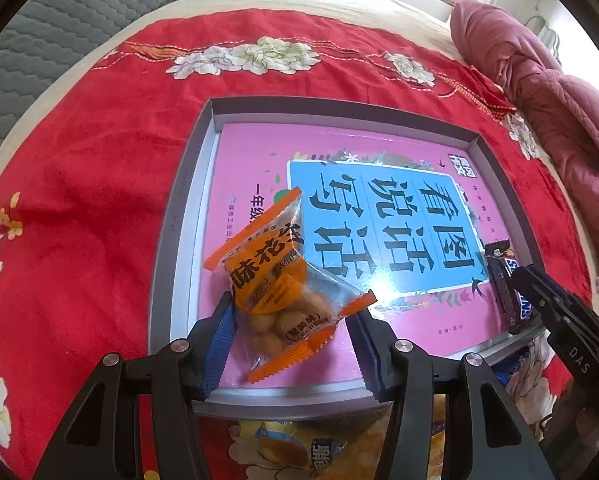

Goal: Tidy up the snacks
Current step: 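Lower both snacks onto the pink workbook and open both grippers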

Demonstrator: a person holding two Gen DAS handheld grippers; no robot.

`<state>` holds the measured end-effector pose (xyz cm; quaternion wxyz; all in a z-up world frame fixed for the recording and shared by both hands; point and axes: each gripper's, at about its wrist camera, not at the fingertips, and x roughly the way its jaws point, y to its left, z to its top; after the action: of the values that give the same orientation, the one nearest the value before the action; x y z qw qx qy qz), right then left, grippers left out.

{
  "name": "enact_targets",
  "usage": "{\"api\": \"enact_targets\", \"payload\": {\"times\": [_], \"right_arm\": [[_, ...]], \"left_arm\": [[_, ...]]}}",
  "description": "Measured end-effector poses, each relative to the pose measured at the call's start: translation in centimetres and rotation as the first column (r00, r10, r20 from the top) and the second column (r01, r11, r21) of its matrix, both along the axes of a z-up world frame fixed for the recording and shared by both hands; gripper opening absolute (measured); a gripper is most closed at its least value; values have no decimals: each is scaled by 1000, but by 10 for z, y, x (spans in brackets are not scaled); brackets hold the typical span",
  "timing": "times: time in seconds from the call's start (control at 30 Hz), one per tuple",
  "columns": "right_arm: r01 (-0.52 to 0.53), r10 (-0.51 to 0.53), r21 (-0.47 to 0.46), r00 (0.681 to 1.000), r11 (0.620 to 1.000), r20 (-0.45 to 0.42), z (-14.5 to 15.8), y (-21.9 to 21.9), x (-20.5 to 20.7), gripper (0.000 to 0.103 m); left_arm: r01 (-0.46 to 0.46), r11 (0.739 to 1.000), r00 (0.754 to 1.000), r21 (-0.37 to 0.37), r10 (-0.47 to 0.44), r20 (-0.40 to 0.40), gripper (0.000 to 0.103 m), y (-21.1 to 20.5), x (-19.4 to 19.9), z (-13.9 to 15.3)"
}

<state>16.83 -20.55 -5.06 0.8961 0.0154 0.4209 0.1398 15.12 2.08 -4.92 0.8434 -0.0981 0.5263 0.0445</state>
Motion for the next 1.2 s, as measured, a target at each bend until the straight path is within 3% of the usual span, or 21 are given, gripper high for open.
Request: {"api": "enact_targets", "payload": {"times": [0.4, 1.2], "right_arm": [[-11, 11, 41, 1000, 999, -5, 3, -1, 0, 46], [-23, 21, 86, 999, 996, 30, 13, -3, -2, 64]], "left_arm": [[-3, 998, 1000, -61, 3, 0, 59, 3, -3, 4], [-23, 998, 998, -64, 26, 53, 64, 12, -13, 26]]}}
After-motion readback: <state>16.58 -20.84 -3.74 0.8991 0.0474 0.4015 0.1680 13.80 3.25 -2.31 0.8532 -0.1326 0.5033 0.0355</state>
